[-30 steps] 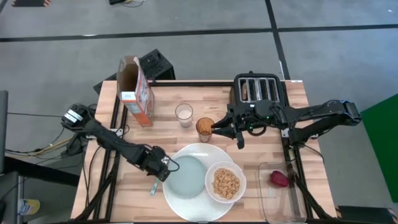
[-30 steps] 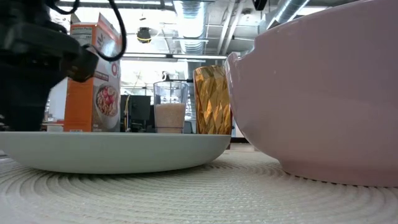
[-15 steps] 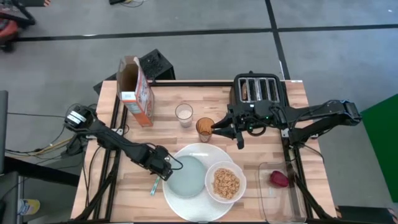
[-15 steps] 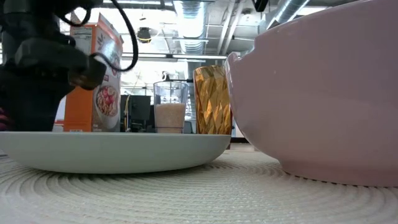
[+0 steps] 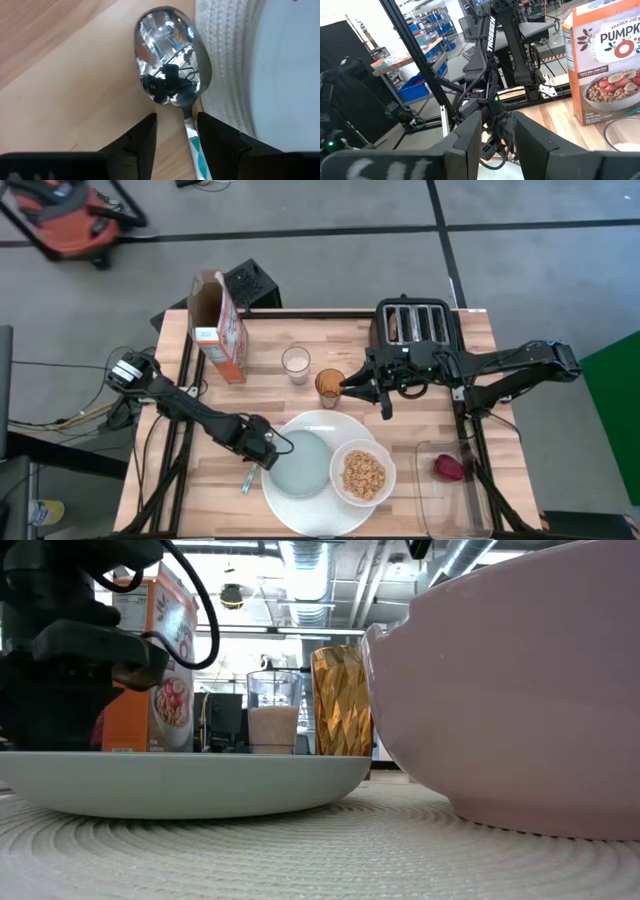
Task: Arrange a breakfast setting
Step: Put the blue patterned spoon to the left of the gray plate
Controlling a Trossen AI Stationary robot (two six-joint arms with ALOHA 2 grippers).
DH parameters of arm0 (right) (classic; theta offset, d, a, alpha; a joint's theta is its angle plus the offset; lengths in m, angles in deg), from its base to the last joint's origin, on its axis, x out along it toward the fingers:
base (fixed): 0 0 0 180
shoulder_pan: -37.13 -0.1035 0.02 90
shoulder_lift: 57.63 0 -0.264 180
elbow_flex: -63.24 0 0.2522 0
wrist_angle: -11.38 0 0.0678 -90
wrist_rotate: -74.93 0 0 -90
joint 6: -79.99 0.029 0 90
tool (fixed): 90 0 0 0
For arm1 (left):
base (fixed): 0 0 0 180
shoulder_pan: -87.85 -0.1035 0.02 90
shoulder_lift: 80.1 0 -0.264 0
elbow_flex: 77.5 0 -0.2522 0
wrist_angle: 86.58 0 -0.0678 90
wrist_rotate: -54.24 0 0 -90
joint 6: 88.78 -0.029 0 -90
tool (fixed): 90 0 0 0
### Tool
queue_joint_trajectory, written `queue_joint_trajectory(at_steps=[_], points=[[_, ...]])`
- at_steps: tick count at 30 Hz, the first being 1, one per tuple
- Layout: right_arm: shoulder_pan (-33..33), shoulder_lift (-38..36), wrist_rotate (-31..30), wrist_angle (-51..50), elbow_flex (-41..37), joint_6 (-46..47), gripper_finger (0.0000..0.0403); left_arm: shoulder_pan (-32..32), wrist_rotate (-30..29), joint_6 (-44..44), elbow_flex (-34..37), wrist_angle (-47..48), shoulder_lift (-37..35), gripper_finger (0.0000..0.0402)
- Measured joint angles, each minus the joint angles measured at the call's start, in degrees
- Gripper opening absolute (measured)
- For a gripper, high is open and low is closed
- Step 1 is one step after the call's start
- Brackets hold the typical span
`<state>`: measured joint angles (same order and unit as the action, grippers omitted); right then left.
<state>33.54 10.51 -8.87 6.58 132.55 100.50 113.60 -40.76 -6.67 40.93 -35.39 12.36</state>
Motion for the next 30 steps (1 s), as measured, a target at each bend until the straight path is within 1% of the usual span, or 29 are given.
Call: queue_joint_trajectory(at_steps=[12, 25, 30], points=[[0.0, 0.0, 0.0, -1.9, 0.0, 0.0, 0.0134, 2.7, -4.1, 12.5, 0.1, 0.6, 0.0, 0.0137], [0.0, 0.0, 0.0, -4.1, 0.0, 0.0, 0.0134, 3.5, -5.3, 18.1, 0.1, 3.7, 0.0, 0.0137], [0.0, 0.0, 0.0, -4.1, 0.0, 0.0, 0.0134, 4.4, -6.8, 22.1, 0.1, 4.0, 0.0, 0.0137]])
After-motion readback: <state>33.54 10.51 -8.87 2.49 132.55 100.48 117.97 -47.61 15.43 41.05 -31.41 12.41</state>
